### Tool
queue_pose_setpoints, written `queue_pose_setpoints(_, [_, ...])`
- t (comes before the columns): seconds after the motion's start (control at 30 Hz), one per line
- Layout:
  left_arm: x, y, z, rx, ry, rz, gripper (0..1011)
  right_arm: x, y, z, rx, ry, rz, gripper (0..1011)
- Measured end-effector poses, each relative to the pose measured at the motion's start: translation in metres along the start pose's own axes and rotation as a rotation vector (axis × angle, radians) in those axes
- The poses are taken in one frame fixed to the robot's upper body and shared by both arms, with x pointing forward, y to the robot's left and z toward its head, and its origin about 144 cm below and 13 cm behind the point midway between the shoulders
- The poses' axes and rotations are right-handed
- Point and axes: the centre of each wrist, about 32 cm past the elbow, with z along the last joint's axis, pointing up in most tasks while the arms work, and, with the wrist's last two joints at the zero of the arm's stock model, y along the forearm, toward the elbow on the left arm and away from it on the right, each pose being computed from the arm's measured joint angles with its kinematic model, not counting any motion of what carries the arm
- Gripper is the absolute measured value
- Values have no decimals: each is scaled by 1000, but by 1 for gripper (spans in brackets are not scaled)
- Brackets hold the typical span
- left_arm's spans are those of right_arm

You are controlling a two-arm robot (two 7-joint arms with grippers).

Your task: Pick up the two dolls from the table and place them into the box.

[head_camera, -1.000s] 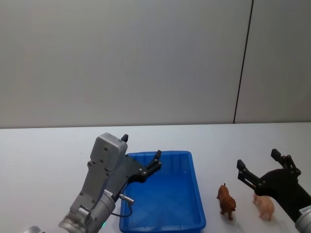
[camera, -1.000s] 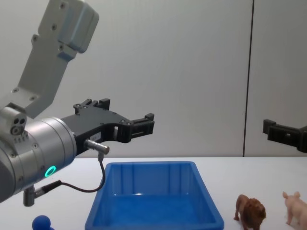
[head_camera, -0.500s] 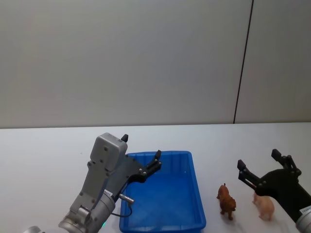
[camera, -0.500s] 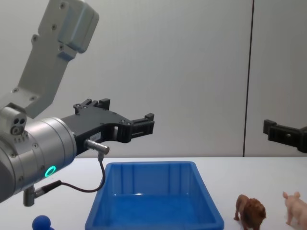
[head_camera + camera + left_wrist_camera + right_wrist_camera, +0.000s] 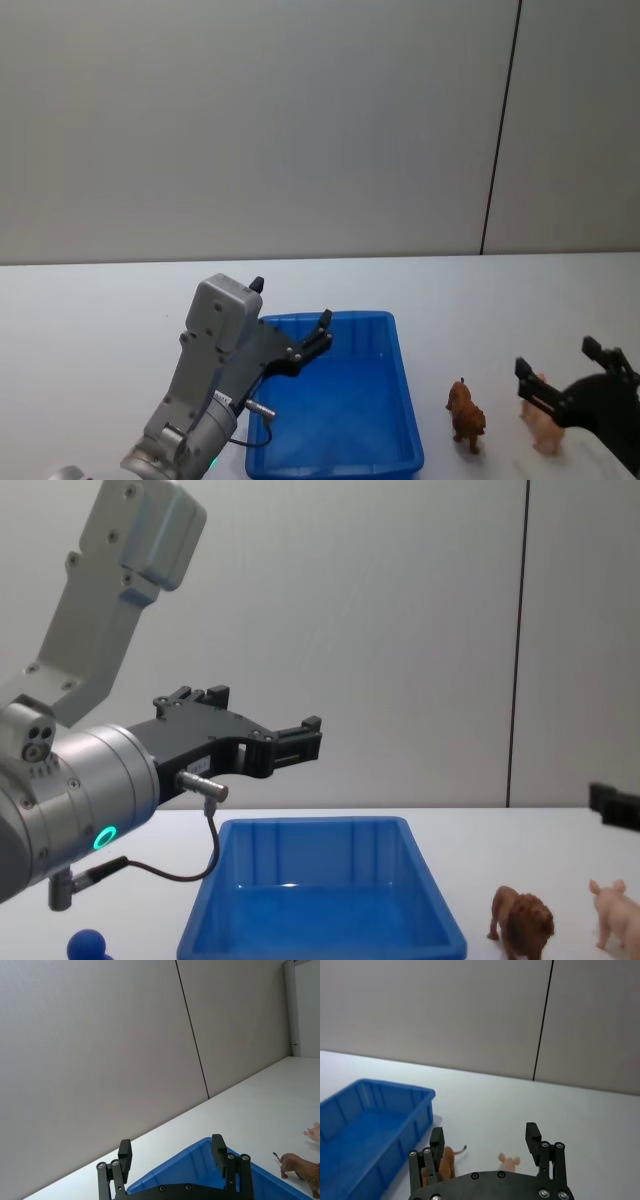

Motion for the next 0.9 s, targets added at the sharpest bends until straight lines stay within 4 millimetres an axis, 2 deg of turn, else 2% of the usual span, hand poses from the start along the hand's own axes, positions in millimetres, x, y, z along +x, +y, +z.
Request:
queue_pose_setpoints(0.47, [0, 0, 0, 0, 0, 0, 1003, 25, -5, -22, -162, 29, -4, 1001])
queue_pose_setpoints(0.9, [0, 0, 0, 0, 0, 0, 1003, 30, 4, -37, -244, 69, 31, 1001])
